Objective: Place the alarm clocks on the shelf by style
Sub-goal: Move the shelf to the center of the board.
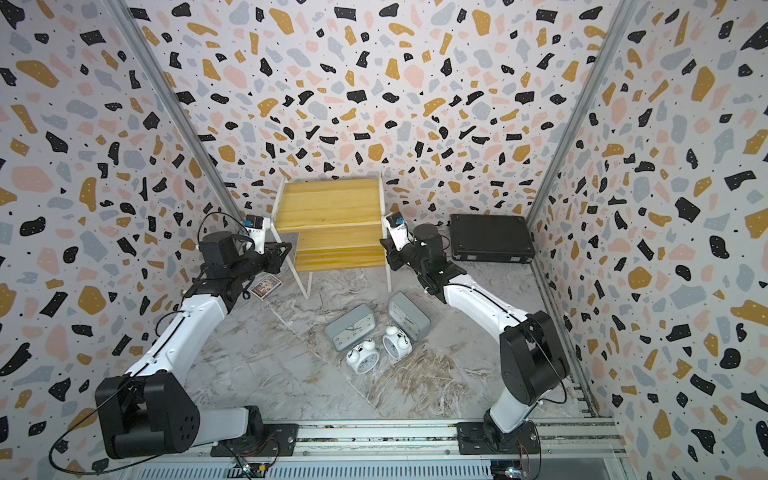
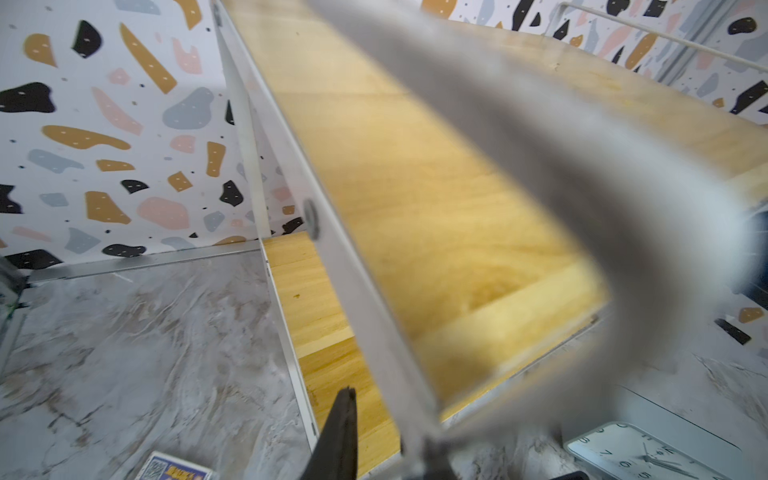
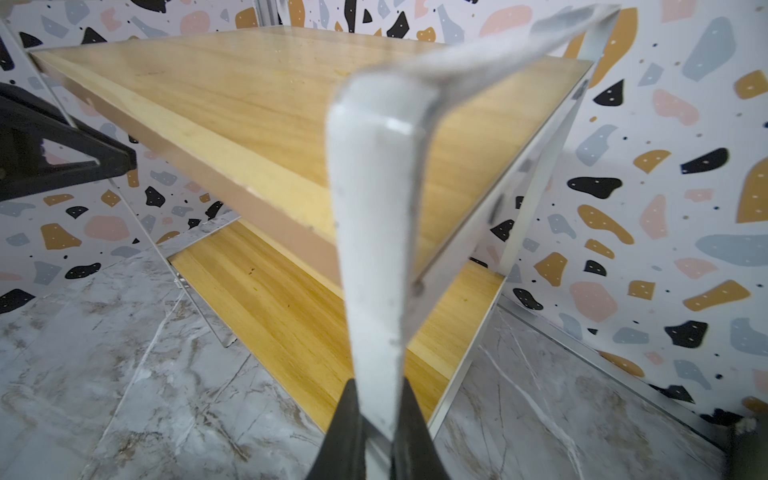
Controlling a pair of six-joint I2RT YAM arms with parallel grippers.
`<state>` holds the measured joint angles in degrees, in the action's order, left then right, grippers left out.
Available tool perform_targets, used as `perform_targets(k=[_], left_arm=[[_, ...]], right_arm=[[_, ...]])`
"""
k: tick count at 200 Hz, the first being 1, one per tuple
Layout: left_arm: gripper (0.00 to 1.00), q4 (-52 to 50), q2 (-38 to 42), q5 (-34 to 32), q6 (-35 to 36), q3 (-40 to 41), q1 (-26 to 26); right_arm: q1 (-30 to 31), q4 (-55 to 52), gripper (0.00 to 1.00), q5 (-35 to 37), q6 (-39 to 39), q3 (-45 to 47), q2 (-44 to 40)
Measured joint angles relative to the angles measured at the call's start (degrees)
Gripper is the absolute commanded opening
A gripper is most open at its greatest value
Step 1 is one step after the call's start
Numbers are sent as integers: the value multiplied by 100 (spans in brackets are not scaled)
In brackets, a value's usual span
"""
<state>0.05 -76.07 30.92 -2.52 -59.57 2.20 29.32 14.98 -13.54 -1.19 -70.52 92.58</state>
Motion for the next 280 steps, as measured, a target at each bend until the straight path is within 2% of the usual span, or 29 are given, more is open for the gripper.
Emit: perform_targets(k=[43, 128, 184, 280], left_arm=[[4, 20, -26, -22, -105, -4, -579], [4, 125, -122, -271, -179, -46, -1292], [4, 164, -216, -291, -201, -111, -1449], [6, 142, -216, -293, -214, -120, -1519]], right_arm=[[-431, -92, 10, 15, -39, 470, -505], [-717, -402, 12, 258, -81, 1222, -1445], [-798, -507, 14, 385, -87, 1510, -1829], [-817, -581, 16, 503, -177, 1550, -1910]])
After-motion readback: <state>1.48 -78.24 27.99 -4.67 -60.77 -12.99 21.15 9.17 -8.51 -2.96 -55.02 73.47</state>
